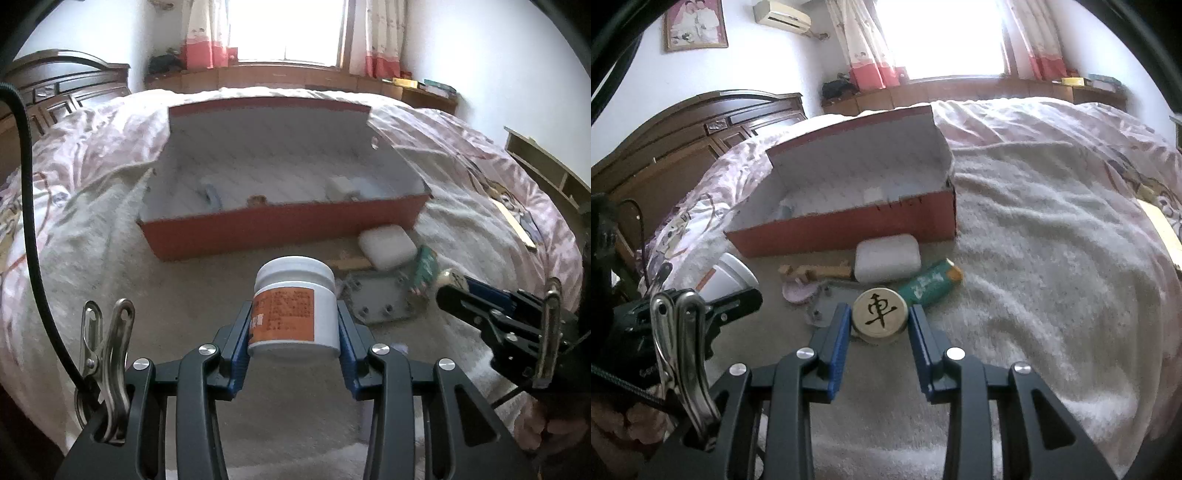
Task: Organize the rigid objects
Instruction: 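Carry the jar and chess piece over the box with both tools, then open the left tool to drop the jar while the right tool releases the chess piece, then withdraw both tools from the box toward the remaining objects, then grasp the grey curved hook with the left tool while the right tool grasps the green tube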
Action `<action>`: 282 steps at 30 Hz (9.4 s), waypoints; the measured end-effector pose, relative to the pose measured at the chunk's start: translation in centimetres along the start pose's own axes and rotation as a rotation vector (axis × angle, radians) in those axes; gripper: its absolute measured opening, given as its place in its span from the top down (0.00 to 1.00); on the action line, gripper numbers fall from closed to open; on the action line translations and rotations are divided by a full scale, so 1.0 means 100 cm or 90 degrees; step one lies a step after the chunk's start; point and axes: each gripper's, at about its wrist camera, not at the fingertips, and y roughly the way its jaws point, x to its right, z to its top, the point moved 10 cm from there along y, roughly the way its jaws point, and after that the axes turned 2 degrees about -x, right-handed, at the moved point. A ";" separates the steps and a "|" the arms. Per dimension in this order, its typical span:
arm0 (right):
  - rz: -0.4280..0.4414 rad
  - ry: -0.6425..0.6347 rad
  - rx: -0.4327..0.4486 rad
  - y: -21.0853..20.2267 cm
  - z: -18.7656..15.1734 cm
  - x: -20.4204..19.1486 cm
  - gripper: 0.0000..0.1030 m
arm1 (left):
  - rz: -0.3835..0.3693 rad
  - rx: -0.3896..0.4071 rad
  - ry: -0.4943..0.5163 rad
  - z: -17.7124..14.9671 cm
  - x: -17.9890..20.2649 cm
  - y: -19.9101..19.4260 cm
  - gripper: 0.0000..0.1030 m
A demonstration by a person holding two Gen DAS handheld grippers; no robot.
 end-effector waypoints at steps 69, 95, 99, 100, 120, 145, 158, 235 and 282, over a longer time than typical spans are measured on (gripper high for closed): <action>0.010 -0.032 -0.052 0.115 0.143 0.013 0.68 | 0.096 -0.052 -0.047 0.111 -0.071 0.122 0.59; -0.009 -0.038 -0.056 0.137 0.151 0.008 0.60 | 0.093 -0.042 -0.052 0.111 -0.073 0.122 0.58; -0.009 -0.039 -0.044 0.130 0.154 0.006 0.49 | 0.095 -0.042 -0.054 0.110 -0.074 0.122 0.58; -0.010 -0.040 -0.041 0.128 0.155 0.006 0.46 | 0.096 -0.043 -0.055 0.110 -0.074 0.122 0.58; 0.029 -0.025 -0.018 0.077 0.129 -0.015 0.39 | 0.077 -0.005 -0.047 0.117 -0.057 0.073 0.58; 0.055 0.014 -0.037 0.029 0.069 -0.017 0.39 | 0.065 0.004 -0.029 0.079 -0.030 0.019 0.58; 0.054 0.041 -0.060 0.015 0.030 -0.009 0.39 | 0.053 -0.001 -0.032 0.056 -0.018 0.003 0.58; -0.002 0.009 -0.103 0.015 -0.036 0.015 0.39 | 0.058 -0.110 -0.018 -0.043 -0.013 0.011 0.85; 0.136 -0.496 -0.203 0.056 -0.011 0.002 0.07 | 0.083 -0.084 -0.042 -0.043 -0.027 0.021 0.82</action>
